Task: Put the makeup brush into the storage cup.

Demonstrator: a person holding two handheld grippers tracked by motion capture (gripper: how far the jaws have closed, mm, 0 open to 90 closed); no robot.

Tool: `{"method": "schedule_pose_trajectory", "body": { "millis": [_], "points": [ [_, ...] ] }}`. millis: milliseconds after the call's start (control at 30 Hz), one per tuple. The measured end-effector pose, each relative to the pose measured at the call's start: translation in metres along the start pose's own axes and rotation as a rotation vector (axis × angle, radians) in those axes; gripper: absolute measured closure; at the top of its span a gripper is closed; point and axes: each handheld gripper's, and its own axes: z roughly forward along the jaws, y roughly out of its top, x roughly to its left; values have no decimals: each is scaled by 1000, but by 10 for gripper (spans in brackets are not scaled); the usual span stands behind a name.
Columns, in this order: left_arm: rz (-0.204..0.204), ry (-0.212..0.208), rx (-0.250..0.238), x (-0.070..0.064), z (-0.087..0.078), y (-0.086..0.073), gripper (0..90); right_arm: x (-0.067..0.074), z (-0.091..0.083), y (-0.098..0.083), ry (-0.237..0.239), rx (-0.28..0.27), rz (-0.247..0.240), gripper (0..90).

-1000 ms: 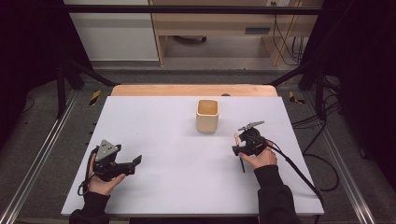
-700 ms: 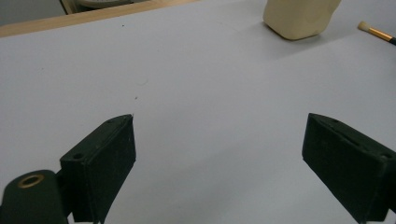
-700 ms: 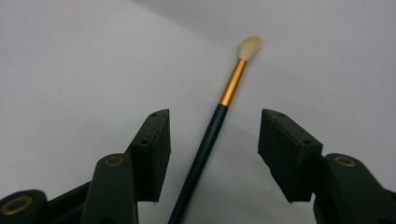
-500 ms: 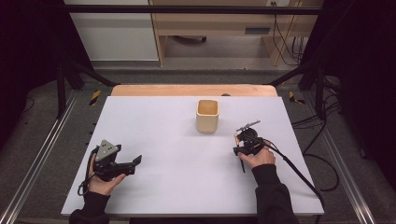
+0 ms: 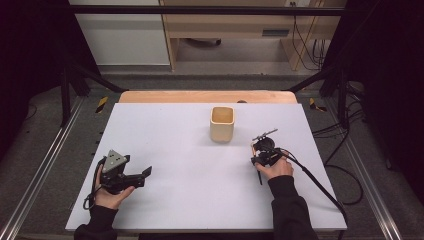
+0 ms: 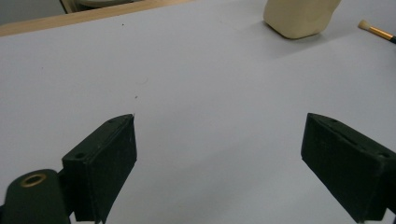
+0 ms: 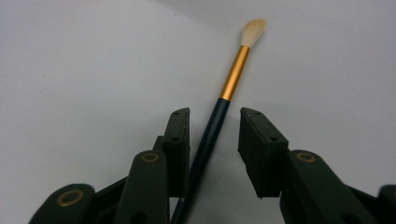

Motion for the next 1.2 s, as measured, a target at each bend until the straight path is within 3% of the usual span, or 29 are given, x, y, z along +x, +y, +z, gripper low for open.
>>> {"method": "schedule_pose_trajectory", "body": {
  "millis": [700, 1200],
  "points": [
    [0, 1, 4, 1, 0, 0, 106, 0, 5, 1, 21, 21, 45, 782],
    [-2, 0, 3, 0, 0, 0, 111, -1, 5, 2, 27, 26, 50, 830]
  ]
}}
